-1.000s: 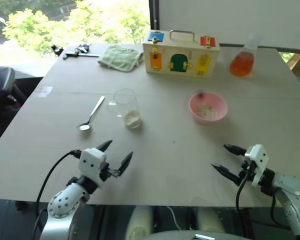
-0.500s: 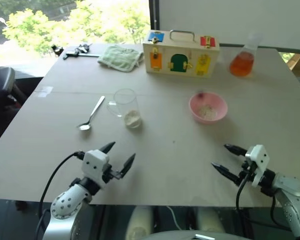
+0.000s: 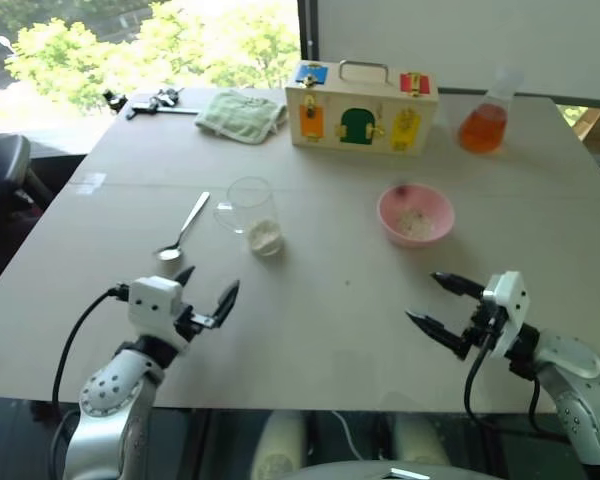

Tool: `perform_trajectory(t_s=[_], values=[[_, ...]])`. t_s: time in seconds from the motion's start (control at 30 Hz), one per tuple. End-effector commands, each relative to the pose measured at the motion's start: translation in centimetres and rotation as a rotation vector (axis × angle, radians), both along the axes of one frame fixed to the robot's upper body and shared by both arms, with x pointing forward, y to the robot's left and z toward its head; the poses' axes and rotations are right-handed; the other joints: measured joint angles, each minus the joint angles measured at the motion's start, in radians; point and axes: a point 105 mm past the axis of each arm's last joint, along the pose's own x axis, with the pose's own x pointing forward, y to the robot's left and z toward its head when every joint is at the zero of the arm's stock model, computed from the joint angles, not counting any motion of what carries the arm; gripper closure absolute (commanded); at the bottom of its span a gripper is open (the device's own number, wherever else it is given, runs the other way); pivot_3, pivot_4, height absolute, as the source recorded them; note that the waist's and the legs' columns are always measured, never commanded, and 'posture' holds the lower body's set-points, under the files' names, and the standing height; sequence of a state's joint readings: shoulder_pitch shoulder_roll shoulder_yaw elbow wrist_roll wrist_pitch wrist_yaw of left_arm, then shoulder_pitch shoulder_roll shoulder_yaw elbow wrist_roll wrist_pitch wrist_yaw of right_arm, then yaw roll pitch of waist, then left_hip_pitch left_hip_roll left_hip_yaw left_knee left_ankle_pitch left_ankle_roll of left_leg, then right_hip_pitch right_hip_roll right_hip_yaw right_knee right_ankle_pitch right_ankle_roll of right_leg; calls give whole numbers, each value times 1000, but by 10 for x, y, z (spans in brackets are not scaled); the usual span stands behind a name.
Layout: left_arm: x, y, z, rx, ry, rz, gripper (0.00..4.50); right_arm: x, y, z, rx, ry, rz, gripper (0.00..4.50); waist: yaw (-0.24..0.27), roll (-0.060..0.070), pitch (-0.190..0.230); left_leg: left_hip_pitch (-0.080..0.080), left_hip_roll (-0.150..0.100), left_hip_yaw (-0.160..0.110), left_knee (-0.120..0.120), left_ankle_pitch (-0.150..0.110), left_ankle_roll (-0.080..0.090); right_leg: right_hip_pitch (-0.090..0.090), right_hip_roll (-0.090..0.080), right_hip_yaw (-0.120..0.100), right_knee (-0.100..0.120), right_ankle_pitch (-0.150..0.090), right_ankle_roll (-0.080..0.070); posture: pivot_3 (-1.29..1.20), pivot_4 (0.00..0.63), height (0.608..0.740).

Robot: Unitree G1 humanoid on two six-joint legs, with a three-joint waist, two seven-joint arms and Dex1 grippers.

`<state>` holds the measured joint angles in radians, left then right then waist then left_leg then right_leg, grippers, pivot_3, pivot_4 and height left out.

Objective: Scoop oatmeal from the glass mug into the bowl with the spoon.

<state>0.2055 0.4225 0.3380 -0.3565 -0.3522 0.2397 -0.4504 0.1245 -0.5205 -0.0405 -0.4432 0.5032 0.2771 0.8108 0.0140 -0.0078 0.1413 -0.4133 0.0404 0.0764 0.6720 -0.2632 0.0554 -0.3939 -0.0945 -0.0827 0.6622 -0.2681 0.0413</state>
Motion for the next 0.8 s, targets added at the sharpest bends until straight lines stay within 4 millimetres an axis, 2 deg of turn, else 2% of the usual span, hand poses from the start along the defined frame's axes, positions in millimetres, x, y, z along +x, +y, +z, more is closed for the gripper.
perform_trajectory(t_s=[0.03, 0.2, 0.37, 0.5, 0.63, 0.8], values=[[11, 32, 28, -2, -37, 99, 66, -1, 25, 30, 54, -56, 60, 0, 0, 0, 0, 0, 0, 0, 0, 0, 0, 0, 0, 0, 0, 0, 0, 0, 150, 740], [39, 61, 39, 28, 61, 126, 66, -8, 51, 49, 72, -62, 157, 0, 2, -1, 0, 0, -1, -1, 0, 1, -2, 0, 0, -1, 0, 0, 0, 0, 150, 740], [69, 80, 23, 55, 205, 130, 66, -7, 61, 66, 89, -99, 182, 0, -1, -1, 1, -1, -2, 0, 0, 3, -5, 0, 1, -1, 0, 0, 0, 0, 150, 740], [89, 84, 6, 57, 283, 105, 66, -9, 65, 70, 88, -113, 190, 0, 1, -4, 2, -1, -2, 0, 0, 3, -5, 0, 1, -2, 0, 0, 0, 0, 150, 740], [101, 80, -12, 95, 348, 53, 66, -11, 67, 68, 84, -112, 188, 0, 1, -6, 3, -1, -2, 0, 0, 3, -6, 0, 1, -2, 0, 0, 1, 0, 150, 740], [114, 77, -20, 108, 402, 10, 66, -10, 68, 68, 86, -117, 176, 0, 4, -6, 3, 0, -2, -1, 0, 3, -6, 1, 0, -3, 1, 0, 1, 0, 150, 740]])
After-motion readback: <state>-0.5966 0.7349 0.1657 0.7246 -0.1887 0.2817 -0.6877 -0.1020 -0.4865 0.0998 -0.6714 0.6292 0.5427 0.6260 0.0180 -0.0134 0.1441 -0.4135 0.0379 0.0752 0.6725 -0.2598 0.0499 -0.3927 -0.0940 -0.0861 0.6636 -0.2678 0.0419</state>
